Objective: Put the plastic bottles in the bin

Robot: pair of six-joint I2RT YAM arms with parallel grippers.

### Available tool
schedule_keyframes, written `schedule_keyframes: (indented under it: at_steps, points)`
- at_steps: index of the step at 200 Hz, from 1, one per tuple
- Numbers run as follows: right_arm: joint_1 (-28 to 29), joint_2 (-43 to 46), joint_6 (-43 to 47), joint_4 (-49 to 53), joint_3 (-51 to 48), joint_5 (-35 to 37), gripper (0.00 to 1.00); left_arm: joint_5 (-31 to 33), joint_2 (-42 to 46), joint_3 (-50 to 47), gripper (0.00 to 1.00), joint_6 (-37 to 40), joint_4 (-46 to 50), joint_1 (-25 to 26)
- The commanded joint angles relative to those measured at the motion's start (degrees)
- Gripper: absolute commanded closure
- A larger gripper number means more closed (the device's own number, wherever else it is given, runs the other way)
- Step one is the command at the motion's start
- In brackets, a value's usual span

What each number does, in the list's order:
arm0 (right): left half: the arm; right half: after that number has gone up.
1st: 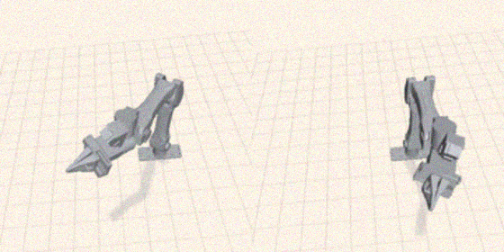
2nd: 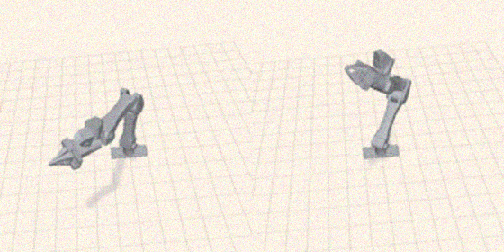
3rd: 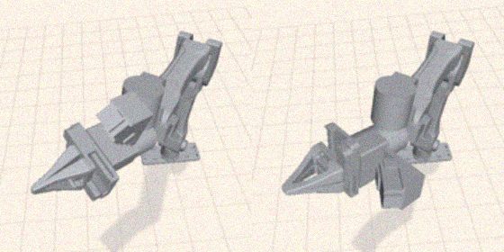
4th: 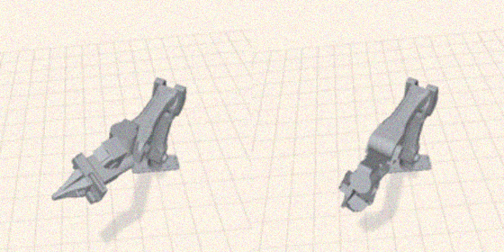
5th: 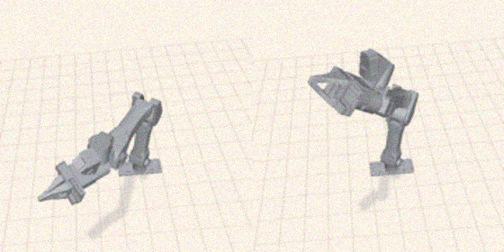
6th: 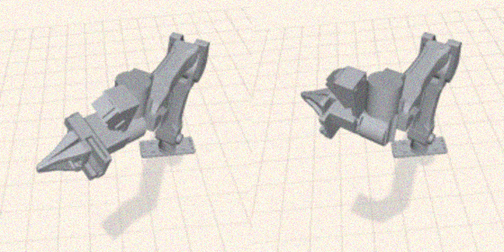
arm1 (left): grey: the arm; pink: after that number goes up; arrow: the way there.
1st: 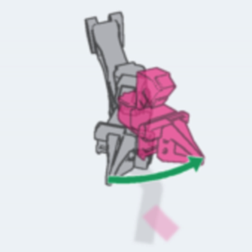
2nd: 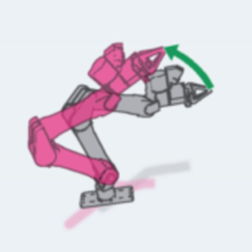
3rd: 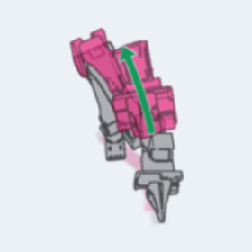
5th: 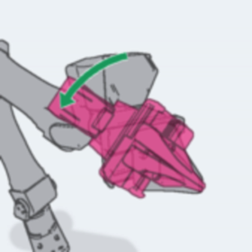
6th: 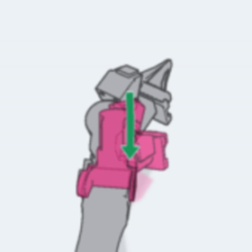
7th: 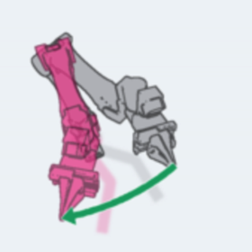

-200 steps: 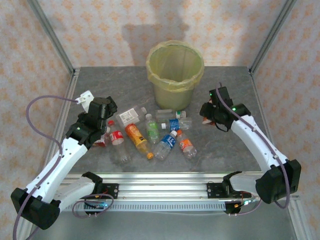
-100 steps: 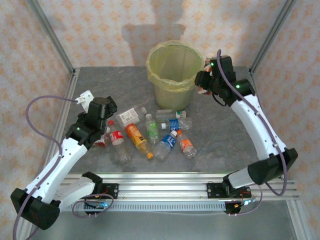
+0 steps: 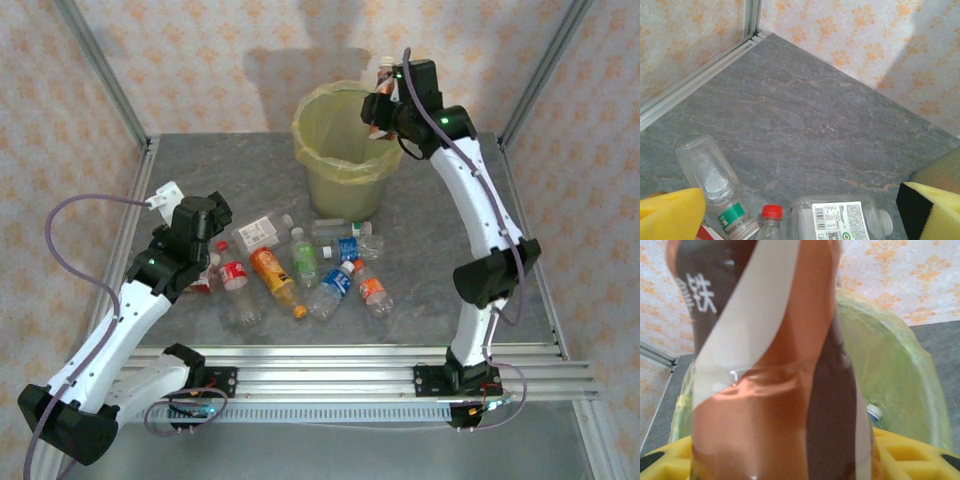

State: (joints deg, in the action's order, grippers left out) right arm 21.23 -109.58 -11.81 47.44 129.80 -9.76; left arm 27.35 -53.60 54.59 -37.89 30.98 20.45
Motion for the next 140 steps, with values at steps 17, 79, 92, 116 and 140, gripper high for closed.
schedule_keyframes:
  at_steps: [17, 79, 92, 116, 140]
  points:
    - [0.4, -11.3, 2.2, 5.5, 13.1, -2.9, 0.64, -0.5, 1.3, -0.4, 0.00, -0.3, 0.4, -0.6]
    - [0.5, -21.2, 2.8, 8.5, 19.4, -5.0, 0.64, -0.2, 2.8, -1.2, 0.00, -0.3, 1.5, -0.6]
    - [0.4, -22.1, 3.4, 9.1, 19.4, -4.8, 0.64, -0.2, 2.9, -1.3, 0.00, -0.3, 1.7, -0.7]
    - [0.5, -23.5, 4.5, 10.2, 19.2, -4.2, 0.64, 0.1, 2.9, -1.3, 0.00, -0.3, 2.1, -0.7]
    - [0.5, -25.0, 5.5, 10.8, 19.2, -3.5, 0.64, 0.7, 3.1, -1.6, 0.00, -0.3, 2.4, -0.7]
